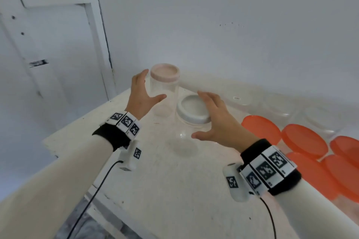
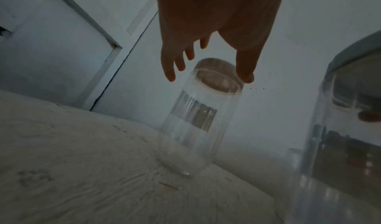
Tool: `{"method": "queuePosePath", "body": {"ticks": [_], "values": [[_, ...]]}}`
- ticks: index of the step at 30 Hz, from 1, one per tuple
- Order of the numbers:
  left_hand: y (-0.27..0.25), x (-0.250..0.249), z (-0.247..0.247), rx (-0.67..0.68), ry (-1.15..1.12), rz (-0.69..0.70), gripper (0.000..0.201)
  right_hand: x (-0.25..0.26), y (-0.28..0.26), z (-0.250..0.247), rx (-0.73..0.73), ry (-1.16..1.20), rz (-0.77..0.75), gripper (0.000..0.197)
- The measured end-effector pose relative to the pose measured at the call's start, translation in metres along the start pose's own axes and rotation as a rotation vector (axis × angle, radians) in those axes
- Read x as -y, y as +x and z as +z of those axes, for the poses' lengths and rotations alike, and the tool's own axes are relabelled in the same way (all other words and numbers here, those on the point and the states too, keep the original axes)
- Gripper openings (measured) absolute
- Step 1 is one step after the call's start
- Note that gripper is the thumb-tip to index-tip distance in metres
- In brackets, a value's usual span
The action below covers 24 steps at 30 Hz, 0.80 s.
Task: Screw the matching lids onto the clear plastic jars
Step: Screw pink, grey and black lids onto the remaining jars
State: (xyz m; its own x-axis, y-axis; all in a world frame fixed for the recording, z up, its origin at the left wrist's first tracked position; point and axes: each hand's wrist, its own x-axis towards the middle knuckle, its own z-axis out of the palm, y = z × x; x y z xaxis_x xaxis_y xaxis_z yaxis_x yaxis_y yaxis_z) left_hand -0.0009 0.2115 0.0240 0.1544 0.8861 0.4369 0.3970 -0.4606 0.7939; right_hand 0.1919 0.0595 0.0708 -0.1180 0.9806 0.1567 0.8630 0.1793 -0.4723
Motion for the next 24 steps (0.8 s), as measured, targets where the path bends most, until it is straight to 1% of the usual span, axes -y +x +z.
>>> {"method": "queuePosePath", "body": {"ticks": [3,5,9,11,14,16,19,24], "values": [[0.018,0.009,0.01,0.037,-0.032,-0.029,0.103,-0.003,0.013,0.011,-0.084,0.077,0.051,0.108],[0.029,0.015,0.015,0.069,-0.057,-0.024,0.107,-0.004,0.022,0.019,-0.143,0.111,0.077,0.106],[0.047,0.026,0.022,0.131,-0.138,0.017,0.102,-0.005,0.041,0.031,-0.253,0.161,0.132,0.102],[0.054,0.031,0.021,0.138,-0.155,0.032,0.1,-0.006,0.049,0.037,-0.303,0.186,0.163,0.103],[0.063,0.041,0.015,0.14,-0.19,0.072,0.097,-0.009,0.061,0.044,-0.332,0.251,0.227,0.11],[0.071,0.048,0.01,0.174,-0.215,0.075,0.096,-0.012,0.071,0.048,-0.349,0.301,0.275,0.112],[0.086,0.056,0.004,0.209,-0.216,0.066,0.095,-0.014,0.092,0.054,-0.407,0.32,0.322,0.109],[0.109,0.069,-0.003,0.274,-0.262,0.053,0.093,-0.019,0.13,0.064,-0.497,0.375,0.354,0.1]]}}
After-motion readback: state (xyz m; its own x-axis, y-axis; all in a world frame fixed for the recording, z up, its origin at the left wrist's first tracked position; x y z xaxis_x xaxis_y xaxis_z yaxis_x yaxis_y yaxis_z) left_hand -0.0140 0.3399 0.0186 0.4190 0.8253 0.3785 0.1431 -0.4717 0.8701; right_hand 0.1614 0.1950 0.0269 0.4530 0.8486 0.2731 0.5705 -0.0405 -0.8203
